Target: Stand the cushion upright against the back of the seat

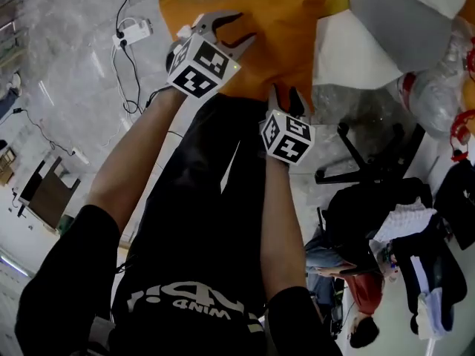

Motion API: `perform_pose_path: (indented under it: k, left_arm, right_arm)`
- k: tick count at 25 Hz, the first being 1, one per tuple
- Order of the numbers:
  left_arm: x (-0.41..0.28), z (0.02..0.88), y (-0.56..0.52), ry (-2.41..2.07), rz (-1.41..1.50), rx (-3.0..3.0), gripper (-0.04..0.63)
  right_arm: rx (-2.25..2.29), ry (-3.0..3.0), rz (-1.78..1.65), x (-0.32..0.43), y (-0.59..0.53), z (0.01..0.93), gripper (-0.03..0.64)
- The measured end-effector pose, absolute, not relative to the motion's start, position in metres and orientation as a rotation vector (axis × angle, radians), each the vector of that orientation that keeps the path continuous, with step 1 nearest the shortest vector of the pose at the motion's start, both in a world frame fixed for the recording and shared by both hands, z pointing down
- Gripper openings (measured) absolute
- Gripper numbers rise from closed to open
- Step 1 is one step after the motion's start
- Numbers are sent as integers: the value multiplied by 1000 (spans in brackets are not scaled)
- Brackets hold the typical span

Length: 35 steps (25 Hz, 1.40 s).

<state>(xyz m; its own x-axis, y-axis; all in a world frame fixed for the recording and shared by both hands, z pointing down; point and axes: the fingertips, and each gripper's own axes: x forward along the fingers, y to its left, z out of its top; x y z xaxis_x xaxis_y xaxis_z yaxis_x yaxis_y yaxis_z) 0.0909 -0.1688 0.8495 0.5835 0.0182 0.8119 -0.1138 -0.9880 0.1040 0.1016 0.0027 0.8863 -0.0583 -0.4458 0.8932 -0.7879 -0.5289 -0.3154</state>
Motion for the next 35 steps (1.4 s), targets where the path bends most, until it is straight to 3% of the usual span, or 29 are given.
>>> perform_pose_path:
  k: [13, 15, 18, 20, 35]
  left_arm:
    - [113, 913, -165, -58, 1384, 2604, 197]
    - [115, 916, -164, -41, 1413, 2591, 156]
    - [115, 920, -164, -14, 1459, 2577, 59]
    - [115, 923, -165, 4, 1456, 2549, 31]
    - [94, 885, -183, -45, 1356, 2475, 11]
  right_arm:
    - [1915, -1170, 1710, 108, 11, 957, 198]
    - [1908, -1154, 1729, 109, 12, 958, 177]
    - [1920, -1148, 1741, 110, 7, 958, 95]
    - [1956, -1156, 1759, 109, 3, 956, 52]
    - [2118, -1276, 1793, 101, -12, 910, 28]
